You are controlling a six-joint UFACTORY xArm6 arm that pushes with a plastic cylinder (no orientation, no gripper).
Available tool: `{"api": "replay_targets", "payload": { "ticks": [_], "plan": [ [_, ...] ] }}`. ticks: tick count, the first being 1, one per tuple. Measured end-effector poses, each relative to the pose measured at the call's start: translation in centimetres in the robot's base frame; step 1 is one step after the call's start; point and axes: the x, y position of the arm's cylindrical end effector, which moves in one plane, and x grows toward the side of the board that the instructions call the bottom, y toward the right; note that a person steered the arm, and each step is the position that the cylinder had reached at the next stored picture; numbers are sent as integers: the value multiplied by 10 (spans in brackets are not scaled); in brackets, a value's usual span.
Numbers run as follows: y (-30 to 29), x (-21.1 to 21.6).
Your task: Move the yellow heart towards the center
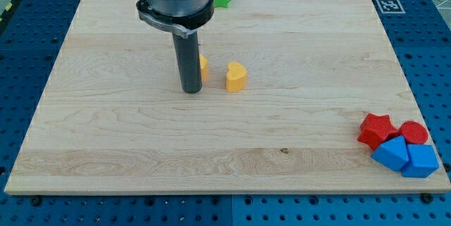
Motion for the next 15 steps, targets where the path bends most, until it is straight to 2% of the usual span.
{"api": "replay_targets", "payload": {
  "ticks": [2, 4, 7, 10, 11, 12, 14, 15],
  "plan": [
    [4, 0],
    [55, 16],
    [116, 19],
    [58, -2],
    [61, 0],
    [88, 1],
    [105, -54],
    [85, -65]
  ]
}}
